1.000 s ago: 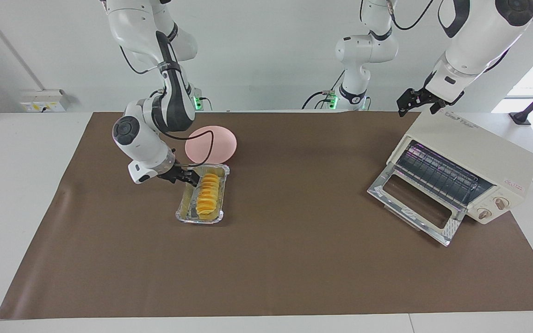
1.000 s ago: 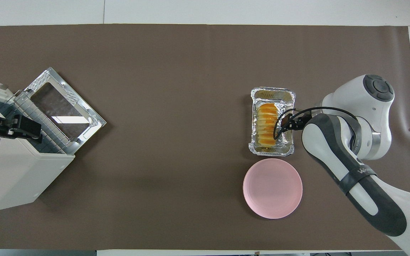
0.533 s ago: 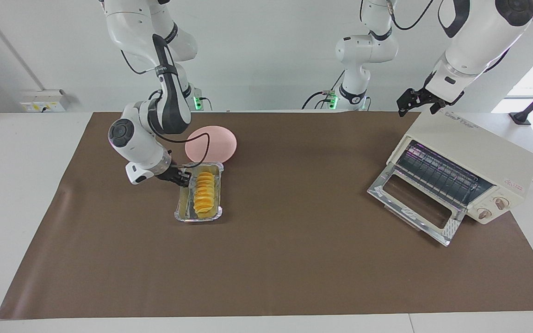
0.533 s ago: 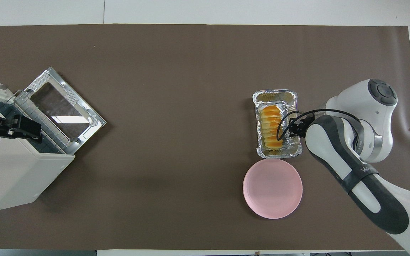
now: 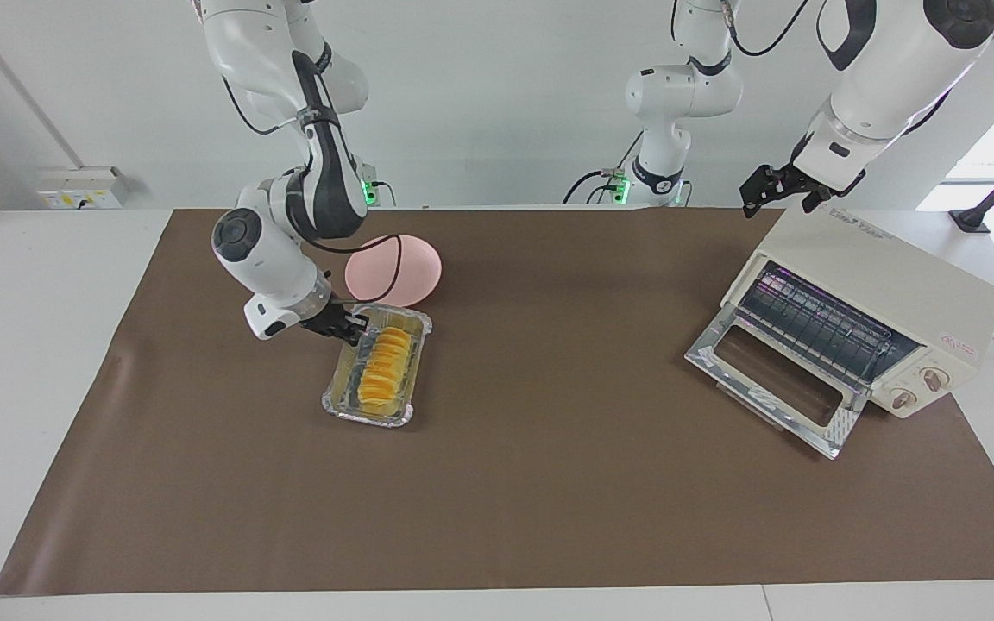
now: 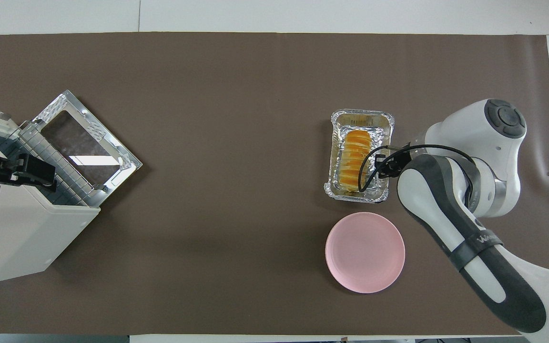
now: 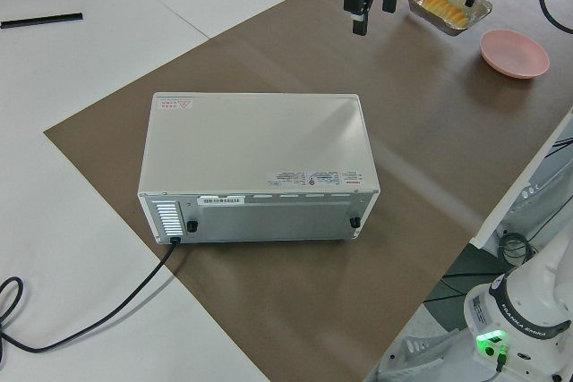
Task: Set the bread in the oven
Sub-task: 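Slide the foil tray toward the toaster oven with the right gripper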
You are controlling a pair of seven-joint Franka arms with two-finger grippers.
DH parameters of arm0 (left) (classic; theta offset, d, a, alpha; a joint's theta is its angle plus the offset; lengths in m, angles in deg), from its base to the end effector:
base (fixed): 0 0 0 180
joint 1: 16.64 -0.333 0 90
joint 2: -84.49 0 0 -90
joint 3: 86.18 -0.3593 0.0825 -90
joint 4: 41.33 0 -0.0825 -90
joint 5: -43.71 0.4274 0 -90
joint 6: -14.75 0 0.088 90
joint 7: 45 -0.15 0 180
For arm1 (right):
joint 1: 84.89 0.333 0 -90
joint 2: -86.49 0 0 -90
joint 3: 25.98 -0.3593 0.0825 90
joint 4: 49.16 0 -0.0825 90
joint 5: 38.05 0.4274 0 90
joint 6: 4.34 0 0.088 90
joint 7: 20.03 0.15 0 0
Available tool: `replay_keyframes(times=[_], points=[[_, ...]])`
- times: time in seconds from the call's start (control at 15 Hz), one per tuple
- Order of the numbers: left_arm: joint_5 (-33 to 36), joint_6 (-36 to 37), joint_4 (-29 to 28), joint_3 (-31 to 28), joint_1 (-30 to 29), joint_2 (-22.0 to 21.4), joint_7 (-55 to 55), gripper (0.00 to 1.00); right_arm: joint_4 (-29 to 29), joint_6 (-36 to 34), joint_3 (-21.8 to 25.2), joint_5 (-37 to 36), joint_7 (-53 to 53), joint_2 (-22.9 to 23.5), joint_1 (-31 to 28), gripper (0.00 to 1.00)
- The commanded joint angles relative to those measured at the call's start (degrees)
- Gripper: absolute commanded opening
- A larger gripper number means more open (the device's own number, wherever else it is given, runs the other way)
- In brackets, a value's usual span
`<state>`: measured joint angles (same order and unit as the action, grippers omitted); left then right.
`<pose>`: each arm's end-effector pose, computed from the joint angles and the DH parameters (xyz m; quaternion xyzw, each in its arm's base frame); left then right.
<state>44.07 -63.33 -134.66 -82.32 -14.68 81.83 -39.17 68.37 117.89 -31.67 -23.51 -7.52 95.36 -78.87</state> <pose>0.5445 -0.0553 0.6076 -0.9940 -0.0006 0.1087 0.0158 0.5917 0.1424 0.3349 -0.9899 0.0785 0.0589 0.1021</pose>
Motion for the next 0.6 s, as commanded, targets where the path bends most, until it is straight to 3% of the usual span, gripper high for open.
replay_keyframes(times=[0.0, 0.27, 0.4, 0.53], points=[[-0.7, -0.9, -1.0, 0.1, -0.4, -0.9, 0.1, 1.0, -4.7, -1.6, -0.4, 1.1, 3.1, -1.3, 6.6, 0.0], [-0.7, -0.9, -1.0, 0.1, -0.4, -0.9, 0.1, 1.0, -12.6, -0.2, -0.5, 2.9, 4.9, 2.2, 15.6, 0.0], [-0.7, -0.9, -1.0, 0.1, -0.4, -0.9, 0.1, 1.0, -19.4, 0.6, -0.5, 6.0, 9.1, 8.0, 19.7, 0.0], [-0.7, -0.9, -1.0, 0.1, -0.4, -0.9, 0.1, 1.0, -20.4, 4.3, -0.4, 5.4, 11.1, 12.3, 21.8, 0.0]])
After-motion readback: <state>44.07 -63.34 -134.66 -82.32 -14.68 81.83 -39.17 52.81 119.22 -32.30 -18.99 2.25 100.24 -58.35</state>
